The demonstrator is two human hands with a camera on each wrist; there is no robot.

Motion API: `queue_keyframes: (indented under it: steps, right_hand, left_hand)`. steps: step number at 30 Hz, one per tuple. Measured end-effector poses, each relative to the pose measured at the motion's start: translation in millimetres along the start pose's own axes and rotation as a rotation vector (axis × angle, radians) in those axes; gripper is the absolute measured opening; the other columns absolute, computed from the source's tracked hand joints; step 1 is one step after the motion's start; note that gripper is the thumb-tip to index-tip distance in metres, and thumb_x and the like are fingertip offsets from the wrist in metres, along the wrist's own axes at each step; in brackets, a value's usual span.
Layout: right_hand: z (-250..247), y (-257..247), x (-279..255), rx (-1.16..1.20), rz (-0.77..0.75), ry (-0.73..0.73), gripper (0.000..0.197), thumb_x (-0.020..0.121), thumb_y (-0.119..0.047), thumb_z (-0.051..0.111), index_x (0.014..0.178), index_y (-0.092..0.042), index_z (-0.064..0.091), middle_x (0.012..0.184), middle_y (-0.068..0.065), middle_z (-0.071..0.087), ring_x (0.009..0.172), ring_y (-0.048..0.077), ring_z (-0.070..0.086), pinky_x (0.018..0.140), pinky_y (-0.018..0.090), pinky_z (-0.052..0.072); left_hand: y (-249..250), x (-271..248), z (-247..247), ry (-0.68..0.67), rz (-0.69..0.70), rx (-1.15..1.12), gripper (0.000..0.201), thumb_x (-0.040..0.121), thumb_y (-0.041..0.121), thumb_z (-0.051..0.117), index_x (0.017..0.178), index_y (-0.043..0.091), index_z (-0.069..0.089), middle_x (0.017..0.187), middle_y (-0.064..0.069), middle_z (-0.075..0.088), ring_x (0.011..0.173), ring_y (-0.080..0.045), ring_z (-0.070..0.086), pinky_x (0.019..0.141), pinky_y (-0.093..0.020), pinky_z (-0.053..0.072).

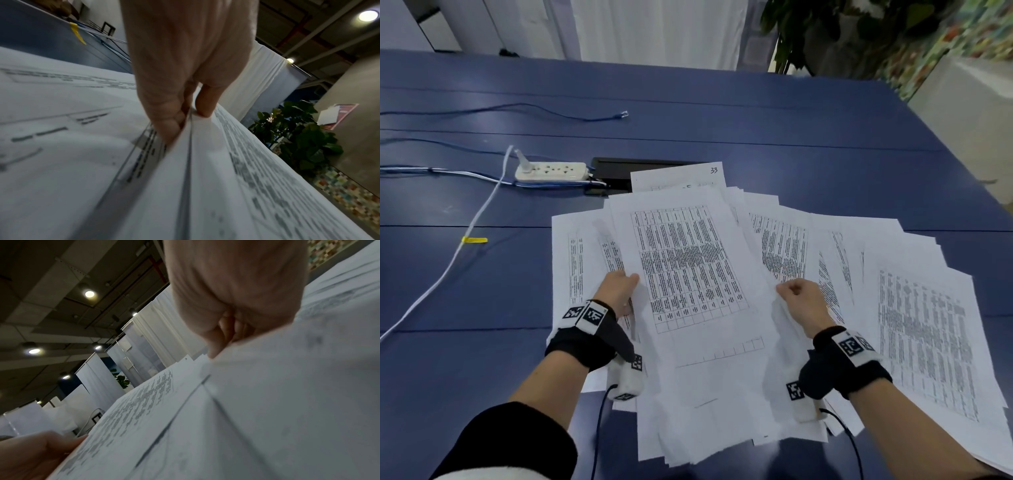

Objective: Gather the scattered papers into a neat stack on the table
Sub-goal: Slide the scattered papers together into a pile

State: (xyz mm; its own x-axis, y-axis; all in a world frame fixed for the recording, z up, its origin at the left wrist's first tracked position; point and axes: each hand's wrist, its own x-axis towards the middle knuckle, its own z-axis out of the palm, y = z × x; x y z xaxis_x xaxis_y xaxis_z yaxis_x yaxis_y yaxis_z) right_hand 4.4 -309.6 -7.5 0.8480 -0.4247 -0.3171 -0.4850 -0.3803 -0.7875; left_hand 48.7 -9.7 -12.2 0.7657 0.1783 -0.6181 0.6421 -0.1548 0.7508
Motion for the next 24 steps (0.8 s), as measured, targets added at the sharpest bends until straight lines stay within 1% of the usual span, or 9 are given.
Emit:
queue_keyframes:
  steps: [3,7,9,11,12,14,17,20,24]
  right_hand:
    - [5.7,2.0,0.8,-0.027,-0.030,0.024,0.009,0.093,-0.012,0.054,0.086,-0.007,0.056,0.086,0.008,0.059,0.082,0.022,0.052,0.073,0.028,0.038]
    - [18.3,-6.7,-2.6,0.007,-0.062,-0.069,0.009,0.097,-0.014,0.045,0.093,-0.006,0.048,0.086,0.004,0.051,0.078,0.018,0.046,0.061,0.023,0.036]
    - [17.7,-11.0,-1.5,0.035,-0.055,-0.080,0.009,0.098,-0.014,0.043,0.095,-0.006,0.047,0.083,0.002,0.048,0.076,0.016,0.043,0.059,0.020,0.033]
    - [9.0,-12.4,-0.2,0.003,-0.045,-0.135,0.007,0.097,-0.014,0.046,0.093,-0.009,0.047,0.079,-0.001,0.047,0.076,0.017,0.044,0.059,0.021,0.033]
    - [4.7,-12.9,-0.9,-0.048,-0.046,-0.182,0.008,0.096,-0.014,0.047,0.089,-0.011,0.047,0.077,-0.002,0.046,0.073,0.016,0.045,0.060,0.022,0.033]
    - [1.7,-16.5,-3.9,-0.189,-0.056,-0.299,0.017,0.098,-0.014,0.044,0.083,-0.013,0.052,0.077,-0.002,0.049,0.068,0.012,0.048,0.063,0.023,0.037]
    - [7.6,-18.3,-6.5,-0.177,-0.068,-0.323,0.029,0.101,-0.017,0.034,0.121,-0.005,0.053,0.113,0.002,0.055,0.104,0.019,0.053,0.090,0.030,0.042]
    - [5.3,-14.0,-5.4,-0.055,-0.026,-0.315,0.028,0.101,-0.020,0.032,0.103,-0.003,0.054,0.096,0.004,0.053,0.087,0.017,0.049,0.075,0.026,0.039]
    - [-3.2,-5.4,-3.5,-0.187,-0.023,-0.253,0.020,0.101,-0.015,0.033,0.096,-0.009,0.051,0.091,0.004,0.048,0.069,0.008,0.042,0.061,0.019,0.032]
  left_hand:
    - [1.1,-4.2,5.1,-0.042,0.038,0.049,0.017,0.096,0.010,0.044,0.105,-0.003,0.050,0.100,-0.016,0.056,0.086,-0.029,0.057,0.083,-0.038,0.047]
    - [9.1,-9.3,19.9,-0.007,0.107,0.151,0.044,0.094,0.017,0.051,0.131,-0.004,0.039,0.122,-0.013,0.053,0.116,-0.033,0.051,0.094,-0.037,0.041]
    - [8.8,-6.4,19.6,-0.004,0.102,0.117,0.039,0.093,0.016,0.053,0.125,-0.004,0.045,0.121,-0.018,0.056,0.113,-0.033,0.054,0.093,-0.038,0.043]
    - [4.7,-3.4,15.6,0.004,0.093,0.042,0.021,0.092,0.011,0.053,0.108,-0.003,0.054,0.103,-0.017,0.061,0.099,-0.029,0.057,0.084,-0.034,0.045]
    - [2.5,-3.3,14.2,0.014,0.087,-0.006,0.020,0.092,0.010,0.054,0.106,-0.004,0.056,0.099,-0.016,0.062,0.097,-0.027,0.057,0.083,-0.034,0.045]
    - [-0.6,-4.6,16.0,0.008,0.075,-0.028,0.039,0.089,0.019,0.059,0.120,-0.005,0.054,0.114,-0.016,0.062,0.107,-0.030,0.058,0.096,-0.040,0.046]
    - [-1.1,-8.5,25.8,-0.029,0.087,-0.030,0.054,0.084,0.026,0.066,0.128,-0.001,0.048,0.126,-0.006,0.055,0.116,-0.023,0.052,0.105,-0.043,0.040]
    - [-1.1,-7.6,23.2,-0.033,0.027,-0.237,0.060,0.081,0.021,0.069,0.132,0.001,0.044,0.134,-0.008,0.052,0.121,-0.026,0.051,0.108,-0.042,0.036]
    - [0.6,-12.4,24.0,-0.033,0.023,-0.315,0.056,0.089,0.012,0.059,0.138,0.004,0.035,0.138,-0.007,0.047,0.128,-0.026,0.044,0.113,-0.045,0.028]
